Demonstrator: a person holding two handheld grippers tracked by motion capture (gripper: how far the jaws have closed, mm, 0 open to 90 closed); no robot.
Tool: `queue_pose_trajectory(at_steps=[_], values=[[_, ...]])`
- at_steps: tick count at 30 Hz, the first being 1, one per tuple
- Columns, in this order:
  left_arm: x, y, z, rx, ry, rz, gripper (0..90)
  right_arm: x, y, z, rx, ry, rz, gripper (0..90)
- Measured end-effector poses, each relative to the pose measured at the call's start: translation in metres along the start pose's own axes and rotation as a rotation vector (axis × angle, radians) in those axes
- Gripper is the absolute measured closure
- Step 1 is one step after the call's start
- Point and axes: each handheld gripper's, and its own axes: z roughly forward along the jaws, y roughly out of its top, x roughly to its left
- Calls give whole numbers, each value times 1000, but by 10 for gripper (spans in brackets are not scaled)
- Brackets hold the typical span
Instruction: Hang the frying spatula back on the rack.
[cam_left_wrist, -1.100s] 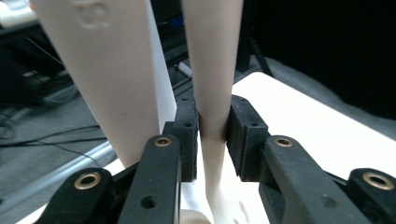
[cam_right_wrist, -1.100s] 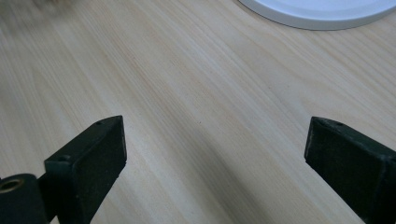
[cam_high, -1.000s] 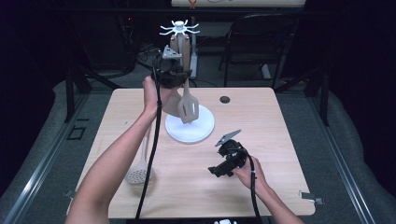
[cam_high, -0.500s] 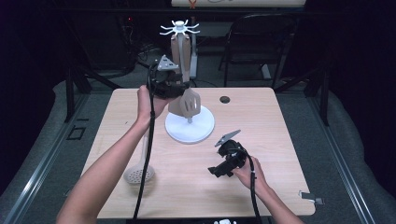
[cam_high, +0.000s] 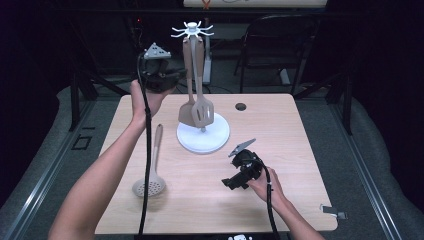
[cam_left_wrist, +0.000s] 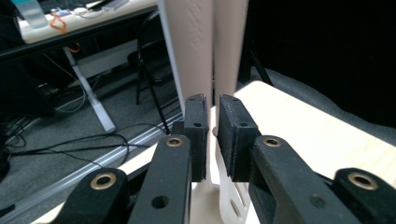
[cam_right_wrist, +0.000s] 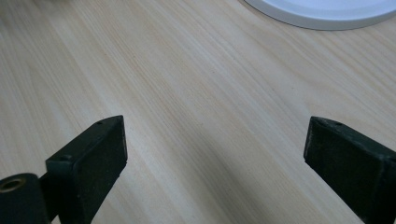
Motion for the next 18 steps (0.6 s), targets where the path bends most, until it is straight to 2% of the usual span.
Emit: queue_pose_trajectory(at_steps=[8, 10, 11, 18], values=[[10, 19, -7, -32, 37, -6, 874, -1, -1, -1, -7, -9, -1, 61], [11, 23, -7, -40, 44, -6, 884, -3, -2, -1, 4, -6, -7, 62], [12, 25, -7, -41, 46, -6, 887, -2, -3, 0, -15, -8, 10, 62], [12, 42, -7, -66, 70, 1, 890, -3, -3, -2, -5, -11, 2, 63]])
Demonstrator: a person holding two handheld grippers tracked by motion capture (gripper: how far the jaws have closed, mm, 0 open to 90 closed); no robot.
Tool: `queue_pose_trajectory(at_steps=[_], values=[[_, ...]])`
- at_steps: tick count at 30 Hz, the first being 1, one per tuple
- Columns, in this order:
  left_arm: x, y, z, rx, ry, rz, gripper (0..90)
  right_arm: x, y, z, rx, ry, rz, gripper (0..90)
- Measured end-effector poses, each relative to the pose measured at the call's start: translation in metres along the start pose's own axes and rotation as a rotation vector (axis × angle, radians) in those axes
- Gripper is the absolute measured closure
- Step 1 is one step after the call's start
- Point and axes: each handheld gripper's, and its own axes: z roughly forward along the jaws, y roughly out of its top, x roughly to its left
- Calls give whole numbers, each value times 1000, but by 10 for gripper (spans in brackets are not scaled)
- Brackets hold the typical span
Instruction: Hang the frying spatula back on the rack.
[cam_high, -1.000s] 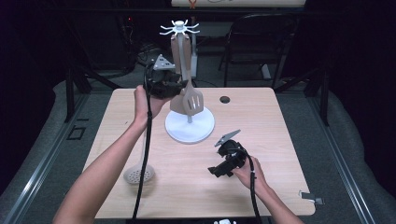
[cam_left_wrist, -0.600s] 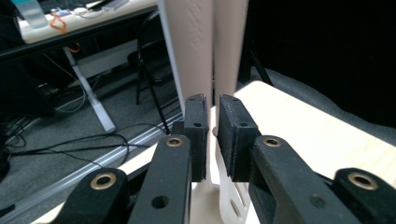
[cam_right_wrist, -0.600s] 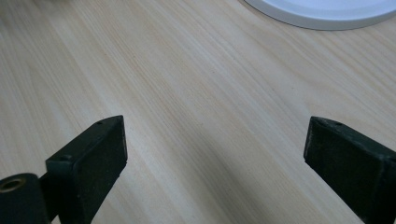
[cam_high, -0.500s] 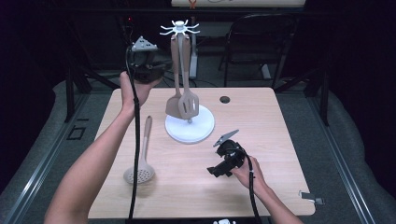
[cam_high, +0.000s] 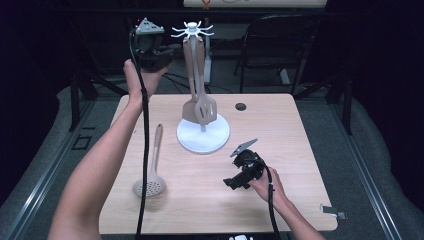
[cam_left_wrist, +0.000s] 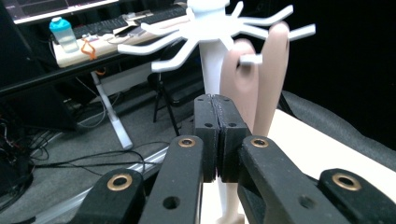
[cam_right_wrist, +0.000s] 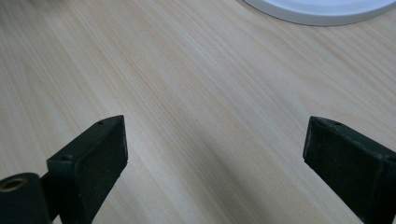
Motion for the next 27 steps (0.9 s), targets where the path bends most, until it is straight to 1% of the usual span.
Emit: queue_pose_trajectory(at_steps=[1, 2, 3, 6, 8, 9, 10, 11, 15, 18, 22, 24, 27], values=[[0, 2, 0, -1, 4, 4, 890, 0, 0, 0, -6, 6, 4, 63], [0, 4, 1, 2, 13, 14, 891, 1, 0, 0, -2, -3, -1, 63], [0, 6, 1, 5, 19, 18, 891, 0, 0, 0, 0, -1, -3, 63], [1, 10, 4, 4, 37, 13, 891, 0, 0, 1, 4, 0, -4, 63], [2, 12, 5, 2, 56, 10, 891, 0, 0, 0, 5, 0, -3, 64], [3, 13, 5, 1, 63, 10, 891, 0, 0, 1, -3, 6, 3, 64], [4, 13, 6, 0, 67, 9, 896, 1, -1, 1, -15, 3, 12, 64], [4, 13, 7, 2, 73, 8, 896, 0, 0, 0, 4, -1, -3, 64], [7, 15, 10, 2, 94, 2, 898, 0, 0, 0, 4, -2, -3, 64], [10, 16, 12, 5, 103, -9, 898, -1, 0, 0, 6, -1, -3, 65], [11, 17, 12, 8, 101, -17, 899, 0, 0, 0, 2, -6, -1, 65], [9, 15, 11, 11, 97, -10, 898, 0, -1, 0, -7, -6, 7, 65], [7, 12, 7, 15, 91, 2, 899, 0, -1, 0, -8, -8, 6, 66]])
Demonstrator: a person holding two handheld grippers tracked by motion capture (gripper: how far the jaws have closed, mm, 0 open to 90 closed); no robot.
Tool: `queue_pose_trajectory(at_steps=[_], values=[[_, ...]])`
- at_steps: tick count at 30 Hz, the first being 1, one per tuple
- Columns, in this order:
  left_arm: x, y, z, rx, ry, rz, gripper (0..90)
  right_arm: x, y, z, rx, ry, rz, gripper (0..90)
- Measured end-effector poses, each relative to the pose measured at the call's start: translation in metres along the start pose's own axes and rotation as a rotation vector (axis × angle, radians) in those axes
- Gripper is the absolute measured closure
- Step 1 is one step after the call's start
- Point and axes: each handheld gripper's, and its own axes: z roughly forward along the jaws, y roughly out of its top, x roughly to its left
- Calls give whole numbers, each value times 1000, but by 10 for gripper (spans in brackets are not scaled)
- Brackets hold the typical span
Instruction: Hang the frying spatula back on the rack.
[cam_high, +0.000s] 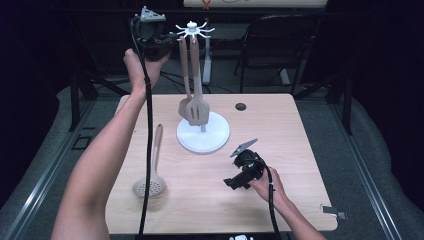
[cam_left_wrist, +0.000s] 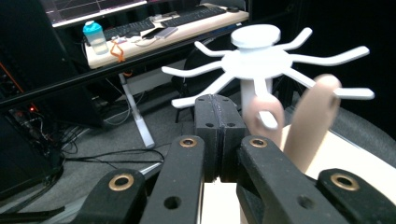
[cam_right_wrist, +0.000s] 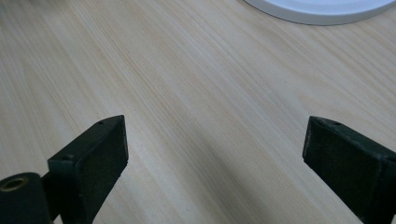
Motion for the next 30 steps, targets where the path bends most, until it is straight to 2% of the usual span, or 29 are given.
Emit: queue_pose_trajectory(at_steps=[6, 9, 13, 14, 15, 17, 21, 25, 30], values=[[-5, -10, -10, 5, -14, 18, 899, 1, 1, 0, 2, 4, -8, 67], [-7, -14, -15, 4, -42, 17, 899, 1, 1, 0, 5, -3, -10, 67], [-16, -13, -20, -6, -60, 38, 898, 2, 2, -1, 7, 2, -18, 65], [-19, -11, -21, -12, -62, 43, 899, 3, 1, 1, -13, 4, 0, 65], [-22, -10, -21, -17, -67, 46, 898, 2, 2, 0, 4, 4, -15, 65], [-27, -6, -21, -17, -73, 62, 899, 2, 2, 0, 5, 3, -14, 65], [-31, 0, -17, -18, -61, 66, 899, 1, 2, 0, 13, -2, -17, 65], [-27, 2, -12, -17, -43, 47, 898, 1, 1, 0, -6, -7, -3, 65], [-21, 2, -11, -19, -30, 31, 899, 0, 1, -1, 8, -3, -14, 65]])
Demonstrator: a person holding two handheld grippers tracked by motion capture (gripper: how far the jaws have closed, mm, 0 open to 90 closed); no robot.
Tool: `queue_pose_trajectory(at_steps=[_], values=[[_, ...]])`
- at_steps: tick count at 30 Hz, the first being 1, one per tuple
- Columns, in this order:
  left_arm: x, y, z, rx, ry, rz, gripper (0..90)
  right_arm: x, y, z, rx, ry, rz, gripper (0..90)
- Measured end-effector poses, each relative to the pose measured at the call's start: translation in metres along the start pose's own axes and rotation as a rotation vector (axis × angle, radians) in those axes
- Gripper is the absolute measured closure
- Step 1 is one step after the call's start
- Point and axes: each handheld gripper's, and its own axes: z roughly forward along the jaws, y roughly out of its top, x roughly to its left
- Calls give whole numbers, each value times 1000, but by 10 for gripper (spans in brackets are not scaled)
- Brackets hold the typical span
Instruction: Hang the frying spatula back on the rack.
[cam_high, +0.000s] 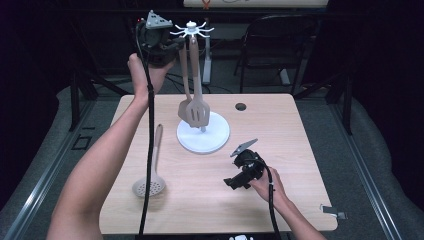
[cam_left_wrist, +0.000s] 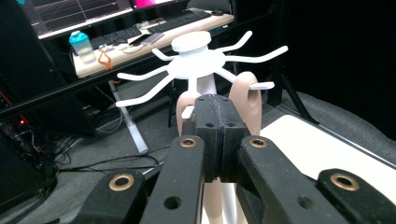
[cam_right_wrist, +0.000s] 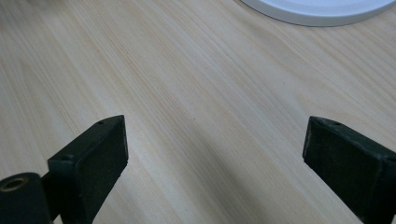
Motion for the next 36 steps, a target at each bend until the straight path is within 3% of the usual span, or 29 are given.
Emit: queue_pose_trajectory(at_steps=[3, 13, 14, 17, 18, 23, 36], values=[[3, 0, 0, 4, 13, -3, 899, 2, 0, 2, -24, 2, 19, 65], [16, -1, 6, 11, 50, -33, 899, 1, 1, 1, 11, 1, -4, 66], [16, -1, 6, 12, 50, -33, 899, 2, 0, 3, -5, 4, 10, 66], [16, -2, 4, 10, 40, -36, 898, 1, 1, 1, 13, 6, -7, 66], [15, -2, 2, 13, 35, -31, 897, 1, 0, 2, -8, 3, 10, 66], [10, -5, -4, 28, 10, -11, 898, 1, 0, 2, -9, 0, 10, 67], [-6, -2, -10, 24, -40, 33, 896, 2, 1, 2, 11, 2, -3, 67]])
